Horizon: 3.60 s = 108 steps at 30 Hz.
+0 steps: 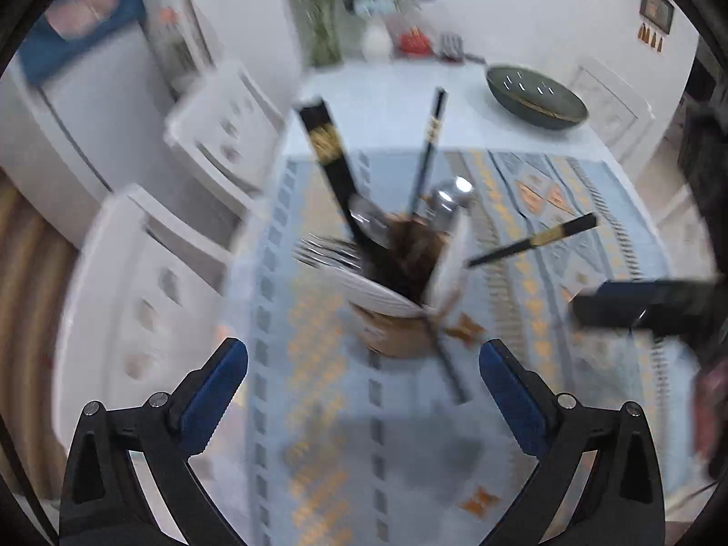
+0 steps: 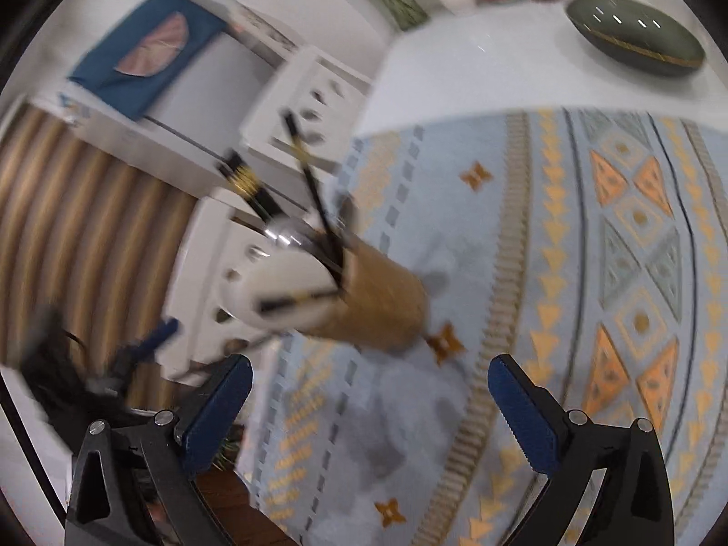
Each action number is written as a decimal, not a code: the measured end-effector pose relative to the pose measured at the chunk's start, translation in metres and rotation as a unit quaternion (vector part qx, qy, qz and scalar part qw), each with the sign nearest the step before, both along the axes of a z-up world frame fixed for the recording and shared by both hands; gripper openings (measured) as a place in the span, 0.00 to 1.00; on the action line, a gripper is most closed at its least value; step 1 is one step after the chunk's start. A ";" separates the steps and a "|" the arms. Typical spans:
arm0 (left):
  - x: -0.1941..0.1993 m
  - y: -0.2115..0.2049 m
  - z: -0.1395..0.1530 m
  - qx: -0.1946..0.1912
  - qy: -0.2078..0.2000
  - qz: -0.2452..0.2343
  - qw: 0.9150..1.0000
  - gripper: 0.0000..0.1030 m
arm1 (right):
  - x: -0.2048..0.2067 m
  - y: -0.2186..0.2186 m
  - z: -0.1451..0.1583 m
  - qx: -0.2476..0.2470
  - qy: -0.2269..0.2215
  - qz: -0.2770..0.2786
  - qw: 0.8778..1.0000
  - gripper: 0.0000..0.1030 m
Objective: Organize utensils
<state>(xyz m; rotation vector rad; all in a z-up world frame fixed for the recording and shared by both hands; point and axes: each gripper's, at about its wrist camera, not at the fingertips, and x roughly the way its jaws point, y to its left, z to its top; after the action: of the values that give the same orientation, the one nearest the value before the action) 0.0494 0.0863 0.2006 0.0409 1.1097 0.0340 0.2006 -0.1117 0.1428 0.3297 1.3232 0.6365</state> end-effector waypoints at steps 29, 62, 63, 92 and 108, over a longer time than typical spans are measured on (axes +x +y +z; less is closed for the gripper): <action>0.018 -0.021 -0.025 0.006 0.083 0.014 0.996 0.99 | -0.026 0.001 0.002 -0.104 -0.021 0.032 0.994 1.00; 0.017 -0.021 -0.024 0.001 0.078 0.017 0.997 0.99 | -0.028 0.002 -0.001 -0.107 -0.019 0.036 0.993 1.00; 0.017 -0.021 -0.024 0.001 0.078 0.017 0.997 0.99 | -0.028 0.002 -0.001 -0.108 -0.019 0.036 0.993 1.00; 0.017 -0.022 -0.022 0.004 0.072 0.016 0.997 0.99 | -0.027 0.000 -0.001 -0.111 -0.018 0.033 0.993 1.00; 0.016 -0.023 -0.022 0.005 0.073 0.016 0.997 0.99 | -0.028 -0.001 -0.001 -0.112 -0.016 0.031 0.993 1.00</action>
<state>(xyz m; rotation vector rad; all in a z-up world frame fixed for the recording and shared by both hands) 0.0658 0.0631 0.1783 0.0344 1.2560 0.0650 0.1721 -0.1124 0.1414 0.0956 1.3627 0.5366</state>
